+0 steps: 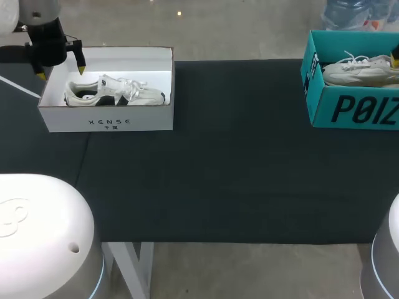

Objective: Take the shoe out of the shoebox, open the shoe tongue, remove and reinsert the insole, then place the shoe into the shoebox

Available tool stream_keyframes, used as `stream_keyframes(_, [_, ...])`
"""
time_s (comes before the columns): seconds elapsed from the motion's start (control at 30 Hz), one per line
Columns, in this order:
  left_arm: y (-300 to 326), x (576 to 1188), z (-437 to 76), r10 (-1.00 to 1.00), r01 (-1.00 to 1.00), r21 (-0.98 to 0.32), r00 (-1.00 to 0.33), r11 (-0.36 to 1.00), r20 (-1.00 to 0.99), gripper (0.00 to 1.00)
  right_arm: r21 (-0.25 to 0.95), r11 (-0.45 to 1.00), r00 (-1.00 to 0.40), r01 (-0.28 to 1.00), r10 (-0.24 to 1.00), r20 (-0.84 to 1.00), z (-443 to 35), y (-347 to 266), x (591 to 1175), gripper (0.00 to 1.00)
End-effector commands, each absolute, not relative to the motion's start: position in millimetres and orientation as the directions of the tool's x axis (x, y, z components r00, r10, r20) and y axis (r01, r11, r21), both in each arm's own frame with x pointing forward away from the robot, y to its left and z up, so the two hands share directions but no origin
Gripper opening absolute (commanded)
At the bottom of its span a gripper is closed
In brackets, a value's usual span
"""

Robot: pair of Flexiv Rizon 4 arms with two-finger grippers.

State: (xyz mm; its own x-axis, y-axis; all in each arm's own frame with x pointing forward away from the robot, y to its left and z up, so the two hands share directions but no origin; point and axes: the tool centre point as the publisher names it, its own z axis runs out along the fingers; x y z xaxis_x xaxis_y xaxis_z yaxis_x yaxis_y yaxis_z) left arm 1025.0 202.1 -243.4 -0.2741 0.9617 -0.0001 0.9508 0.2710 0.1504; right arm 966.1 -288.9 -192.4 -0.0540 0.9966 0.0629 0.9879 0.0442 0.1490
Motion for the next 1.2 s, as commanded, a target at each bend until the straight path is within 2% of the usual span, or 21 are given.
stream_keyframes(0.03, [202.5,1023.9,-243.2,0.962,0.951,0.153,-0.274,0.27,0.001,1.0,0.069,0.049,-0.054,0.996,0.997,0.061,-191.3,-288.1,973.4,1.0])
stream_keyframes(0.53, [202.5,1023.9,-243.2,0.962,0.951,0.153,-0.274,0.27,0.001,1.0,0.069,0.049,-0.054,0.996,0.997,0.061,-191.3,-288.1,973.4,1.0])
stream_keyframes(1.03, [202.5,1023.9,-243.2,0.962,0.951,0.153,-0.274,0.27,0.001,1.0,0.055,-0.121,0.124,0.991,0.991,-0.049,-224.2,-361.8,1053.1,1.0])
stream_keyframes(1.2, [202.5,1023.9,-243.2,0.962,0.951,0.153,-0.274,0.27,0.001,1.0,0.05,-0.128,0.131,0.99,0.989,-0.067,-235.8,-381.0,1076.8,1.0])
